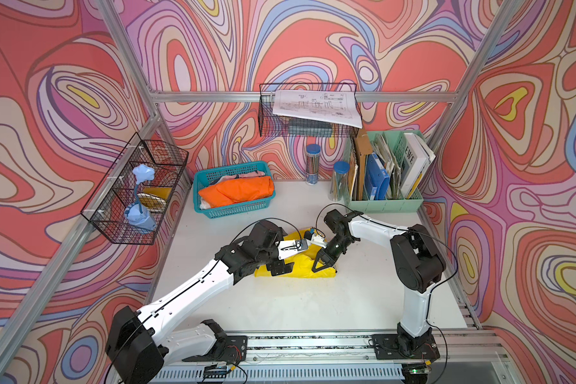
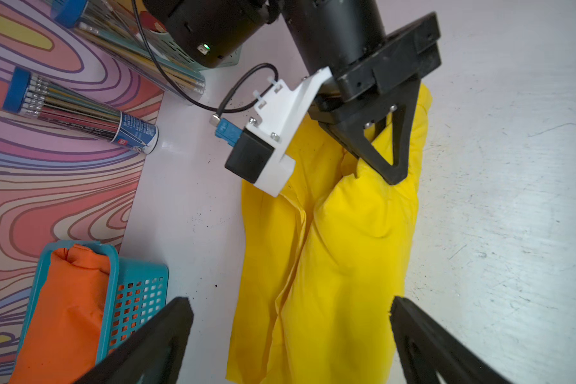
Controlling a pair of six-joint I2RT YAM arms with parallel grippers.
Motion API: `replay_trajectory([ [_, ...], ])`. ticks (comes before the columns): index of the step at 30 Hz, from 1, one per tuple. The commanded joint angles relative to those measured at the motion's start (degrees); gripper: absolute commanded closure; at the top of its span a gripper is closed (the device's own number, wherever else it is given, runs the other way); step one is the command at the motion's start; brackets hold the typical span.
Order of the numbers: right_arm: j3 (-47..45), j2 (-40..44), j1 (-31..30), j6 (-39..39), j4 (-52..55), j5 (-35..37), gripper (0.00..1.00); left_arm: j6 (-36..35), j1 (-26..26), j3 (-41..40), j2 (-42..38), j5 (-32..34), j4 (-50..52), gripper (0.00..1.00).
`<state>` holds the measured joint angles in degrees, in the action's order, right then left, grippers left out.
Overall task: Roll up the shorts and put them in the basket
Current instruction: Roll the shorts at the center of the board.
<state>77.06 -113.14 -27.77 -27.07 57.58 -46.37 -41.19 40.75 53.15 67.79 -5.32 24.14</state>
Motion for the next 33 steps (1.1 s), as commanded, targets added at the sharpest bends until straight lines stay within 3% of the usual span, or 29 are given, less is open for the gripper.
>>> replay_trajectory([
  [1, 0.4, -1.8, 0.2, 1.0, 5.6, -2.0, 1.00, -3.5, 2.3, -2.4, 2.0, 4.6, -0.6, 0.01],
  [16, 5.4, -10.0, 5.1, 1.4, 10.2, -7.4, 1.00, -7.3, 11.9, -7.3, 11.1, 7.9, -6.6, 0.02],
  [25, 5.0, -12.1, 5.8, -2.6, 11.8, -8.1, 1.00, -10.9, 11.8, -10.6, 18.3, 16.1, -19.1, 0.02],
  [33, 3.8, -11.1, 5.8, -3.3, 11.6, -7.2, 1.00, -11.1, 9.6, -9.2, 24.7, 16.5, -21.8, 0.06],
])
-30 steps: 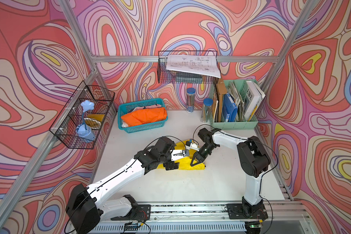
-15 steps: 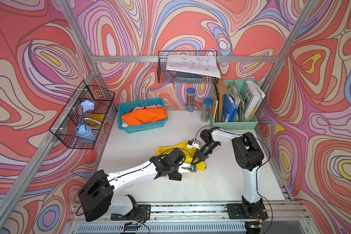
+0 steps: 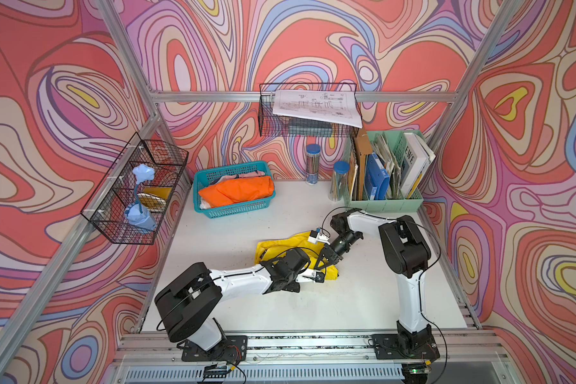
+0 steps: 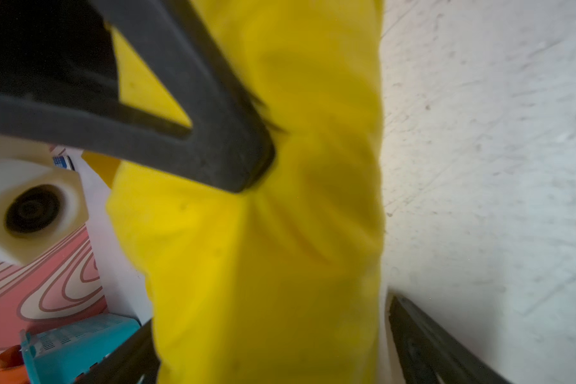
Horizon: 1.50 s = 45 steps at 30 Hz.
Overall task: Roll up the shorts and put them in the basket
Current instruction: Roll the shorts at the center of the board.
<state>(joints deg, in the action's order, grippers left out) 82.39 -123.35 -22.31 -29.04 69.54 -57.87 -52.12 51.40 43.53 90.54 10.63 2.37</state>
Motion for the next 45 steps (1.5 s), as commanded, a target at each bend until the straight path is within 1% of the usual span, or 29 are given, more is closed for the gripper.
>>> replay_trajectory([
  [1, -1.7, -0.7, 0.3, -1.2, -0.5, 4.3, 1.00, 0.1, -1.3, 0.7, 2.2, -0.1, 0.8, 0.13],
  [2, -1.7, -0.6, 0.3, -1.2, -0.5, 4.4, 1.00, 0.3, -1.5, 1.0, 2.5, -0.6, 2.0, 0.21],
  [4, -1.9, -0.3, 0.3, -0.8, -1.1, 4.7, 1.00, 1.0, -2.2, 1.8, 2.7, -1.3, 3.7, 0.52],
  [7, -2.4, 0.0, 0.3, 0.0, -2.4, 5.3, 0.92, 1.3, -3.5, 2.5, 1.9, -2.4, 6.2, 0.78],
  [8, -2.6, 0.3, 0.4, 0.6, -3.1, 5.6, 0.85, 1.4, -3.9, 2.8, 1.6, -2.8, 7.1, 0.83],
  [9, -2.8, 0.4, 0.4, 1.2, -3.9, 5.9, 0.70, 1.8, -4.3, 3.2, 1.2, -3.3, 8.3, 0.88],
  [10, -3.1, 0.5, 0.7, 2.0, -4.7, 6.2, 0.08, 2.1, -4.5, 3.6, 0.9, -3.8, 9.5, 0.92],
  [11, -3.3, 0.6, 1.0, 2.6, -5.3, 6.5, 0.02, 2.4, -4.7, 4.0, 0.7, -4.5, 10.5, 0.94],
  [15, -5.1, 2.4, 3.1, 9.1, -11.4, 9.6, 0.02, 3.1, -4.8, 4.7, 0.4, -6.5, 13.8, 0.98],
  [17, -6.5, 4.9, 5.8, 14.1, -16.4, 11.7, 0.02, 3.4, -4.8, 5.0, 0.2, -7.4, 15.4, 0.99],
  [19, -8.2, 8.3, 9.2, 19.0, -20.7, 15.3, 0.02, 3.7, -4.9, 5.4, -0.4, -8.1, 16.9, 0.99],
  [21, -8.5, 11.1, 11.5, 21.4, -22.1, 19.1, 0.02, 3.9, -4.8, 5.7, -1.1, -8.9, 18.2, 0.99],
  [26, -8.3, 15.6, 13.7, 24.0, -22.8, 28.3, 0.02, 4.6, -5.0, 6.6, -2.2, -10.6, 20.8, 0.99],
  [29, -10.9, 20.4, 14.0, 25.3, -26.9, 34.2, 0.02, 5.2, -5.3, 7.5, -2.3, -12.6, 23.0, 0.99],
  [33, -16.4, 29.3, 14.0, 23.6, -33.3, 37.7, 0.02, 6.0, -7.4, 10.9, -0.7, -17.7, 27.4, 0.99],
  [35, -19.4, 33.3, 13.7, 22.1, -36.2, 39.9, 0.02, 6.2, -8.7, 13.1, 1.0, -19.8, 30.2, 1.00],
  [37, -22.7, 37.4, 12.9, 21.2, -39.3, 41.6, 0.02, 6.4, -9.4, 15.1, 2.9, -20.4, 32.4, 1.00],
  [40, -27.1, 43.5, 9.1, 19.0, -44.5, 46.0, 0.02, 6.8, -10.2, 18.2, 5.4, -21.8, 35.9, 1.00],
  [42, -30.0, 47.2, 4.2, 16.7, -47.8, 52.6, 0.02, 7.2, -11.3, 20.5, 7.2, -24.0, 39.0, 1.00],
  [45, -33.7, 51.3, -2.0, 19.6, -52.9, 67.4, 0.02, 7.5, -12.6, 24.2, 10.3, -26.1, 43.4, 1.00],
])
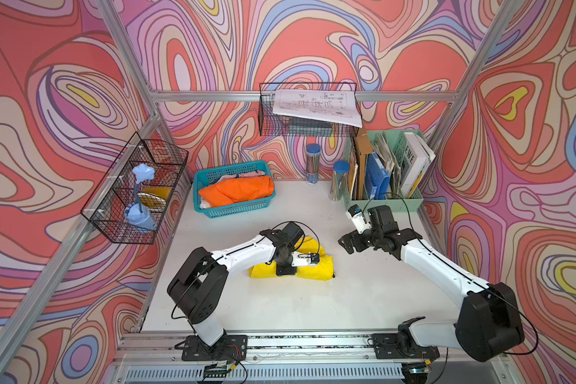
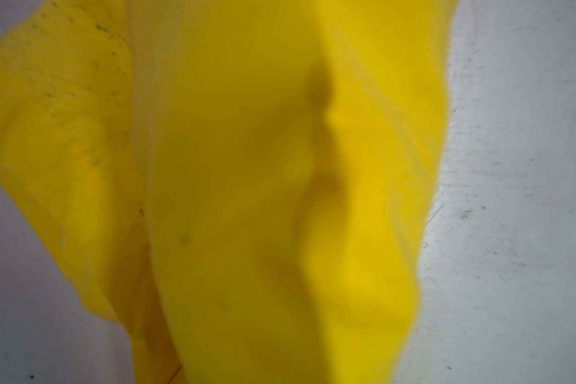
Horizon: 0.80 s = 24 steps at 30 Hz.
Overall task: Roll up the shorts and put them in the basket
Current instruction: Roll the shorts at the center of the board.
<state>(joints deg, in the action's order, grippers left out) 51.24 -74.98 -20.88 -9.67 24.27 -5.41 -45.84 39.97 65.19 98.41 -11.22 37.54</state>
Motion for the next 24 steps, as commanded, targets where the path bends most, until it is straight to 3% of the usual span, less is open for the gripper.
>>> replay_trajectory([
  [1, -3.3, 4.1, -4.1, 0.5, -8.4, 16.7, 0.02, 1.2, -1.4, 3.4, 3.3, -4.9, 9.2, 1.00],
  [4, -5.0, 7.0, -5.0, -0.4, -10.3, 17.6, 0.02, 1.4, -2.4, 5.5, 5.4, -6.3, 11.3, 1.00],
  [12, -5.4, 9.0, -10.4, -5.1, -8.2, 11.0, 0.02, 2.3, -6.4, 12.6, 11.9, -10.6, 18.1, 1.00],
  [13, -6.3, 9.5, -11.6, -6.0, -9.2, 10.8, 0.04, 2.4, -6.8, 13.7, 12.9, -10.9, 19.5, 1.00],
  [16, -10.5, 11.8, -16.7, -12.1, -11.7, 7.8, 0.23, 3.0, -7.4, 15.9, 15.2, -11.6, 22.3, 1.00],
  [17, -11.9, 12.6, -19.1, -13.5, -12.7, 8.8, 0.23, 3.2, -7.9, 16.2, 15.7, -12.2, 22.8, 1.00],
  [22, -13.9, 13.3, -26.5, -16.8, -13.8, 13.7, 0.13, 3.3, -9.1, 16.3, 18.1, -12.8, 24.0, 1.00],
  [23, -13.6, 12.9, -27.7, -17.4, -13.1, 13.5, 0.02, 3.3, -9.3, 16.3, 18.7, -12.7, 24.0, 1.00],
  [24, -13.5, 12.4, -28.9, -17.5, -12.7, 13.5, 0.02, 3.4, -9.4, 16.4, 19.2, -12.6, 24.1, 1.00],
])
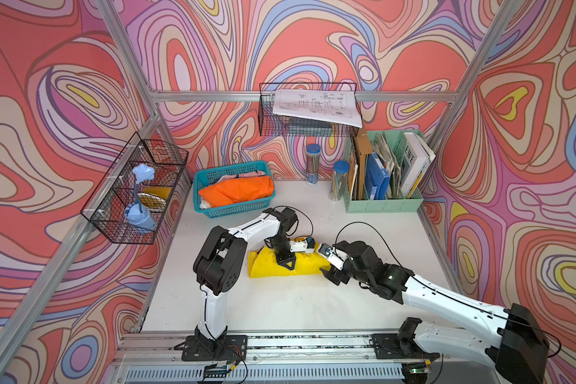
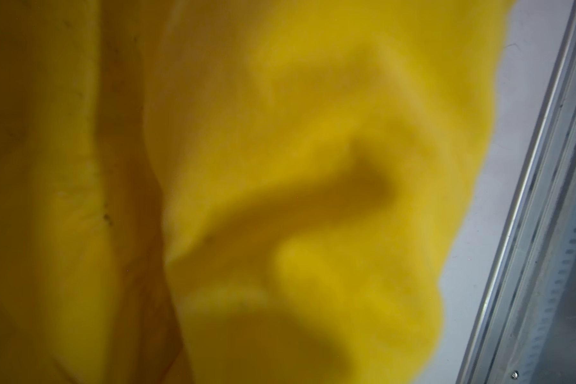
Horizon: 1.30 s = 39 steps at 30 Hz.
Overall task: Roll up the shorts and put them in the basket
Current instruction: Roll the shorts at the center of the board.
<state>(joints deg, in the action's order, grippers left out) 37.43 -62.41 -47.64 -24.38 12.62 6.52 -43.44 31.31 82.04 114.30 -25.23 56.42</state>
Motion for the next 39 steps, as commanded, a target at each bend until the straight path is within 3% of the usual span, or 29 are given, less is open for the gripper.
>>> replay_trajectory([
  [1, 0.6, -1.0, -3.7, -2.6, -0.7, 2.0, 0.02, 0.9, -1.0, -0.3, 4.0, 1.4, 5.6, 1.00],
  [8, -1.2, -7.1, -11.8, -0.8, -2.5, 10.2, 0.03, 3.4, -2.4, 2.1, 7.6, 1.4, 7.6, 1.00],
  [18, -5.4, -18.7, -11.9, -8.2, -17.8, 19.8, 0.02, 2.7, -3.0, 3.7, 9.0, 0.5, 9.2, 1.00],
  [30, -4.6, -30.5, -10.9, -10.9, -28.6, 20.2, 0.03, 2.7, -2.9, 3.8, 8.9, 1.0, 9.3, 1.00],
  [33, -4.0, -31.6, -10.6, -11.5, -28.1, 18.9, 0.12, 2.7, -3.0, 3.7, 9.0, 1.3, 9.3, 1.00],
  [37, -3.4, -31.2, -9.2, -10.9, -25.9, 15.5, 0.40, 2.7, -3.0, 3.3, 8.5, 1.7, 8.7, 0.99],
  [39, -3.4, -30.6, -8.4, -10.3, -25.1, 14.3, 0.58, 3.1, -2.9, 2.8, 7.9, 2.6, 7.7, 0.94],
])
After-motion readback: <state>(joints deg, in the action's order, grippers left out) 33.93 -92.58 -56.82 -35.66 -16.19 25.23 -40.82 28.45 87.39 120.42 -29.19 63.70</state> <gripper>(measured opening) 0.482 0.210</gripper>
